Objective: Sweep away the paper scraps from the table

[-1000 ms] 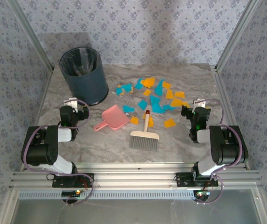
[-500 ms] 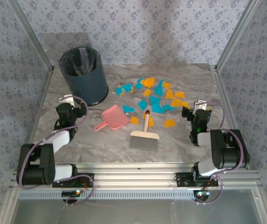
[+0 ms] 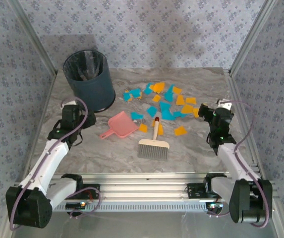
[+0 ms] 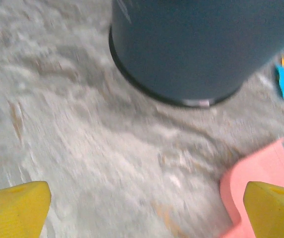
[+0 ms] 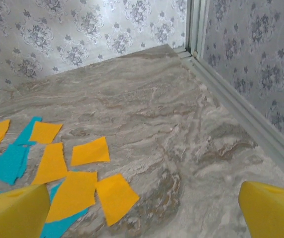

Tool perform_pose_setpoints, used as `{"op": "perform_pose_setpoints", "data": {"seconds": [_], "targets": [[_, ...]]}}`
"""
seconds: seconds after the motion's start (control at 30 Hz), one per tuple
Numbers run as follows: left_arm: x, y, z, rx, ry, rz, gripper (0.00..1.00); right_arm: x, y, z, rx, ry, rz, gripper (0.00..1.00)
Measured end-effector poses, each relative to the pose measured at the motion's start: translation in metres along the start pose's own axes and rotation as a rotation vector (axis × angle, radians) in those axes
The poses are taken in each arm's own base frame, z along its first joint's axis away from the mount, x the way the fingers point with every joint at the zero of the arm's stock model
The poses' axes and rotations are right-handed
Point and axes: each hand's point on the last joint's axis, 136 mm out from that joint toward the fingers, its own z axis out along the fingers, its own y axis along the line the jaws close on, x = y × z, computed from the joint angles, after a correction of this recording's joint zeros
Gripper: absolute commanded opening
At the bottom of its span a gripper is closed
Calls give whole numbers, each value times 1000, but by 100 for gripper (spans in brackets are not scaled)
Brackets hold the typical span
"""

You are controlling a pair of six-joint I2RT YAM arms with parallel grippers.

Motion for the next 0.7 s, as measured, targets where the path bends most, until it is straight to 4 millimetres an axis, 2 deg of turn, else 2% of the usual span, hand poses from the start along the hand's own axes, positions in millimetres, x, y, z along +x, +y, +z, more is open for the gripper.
{"op": "perform_pose_setpoints", "data": {"seconds": [0.17,0.4,0.57,0.7], "targets": [[41,-25,-15,49,165,39,99,15,6,-10,-10,148,47,100],[79,-68,-24,114,328,136,98,50,29,-22,-63,342,4,100],[96,-112,-31,175,402,248,92,74,39,-30,-85,434,-39,100],[105,-150,-34,217,430,330,87,83,42,-34,-90,471,-58,100]]}}
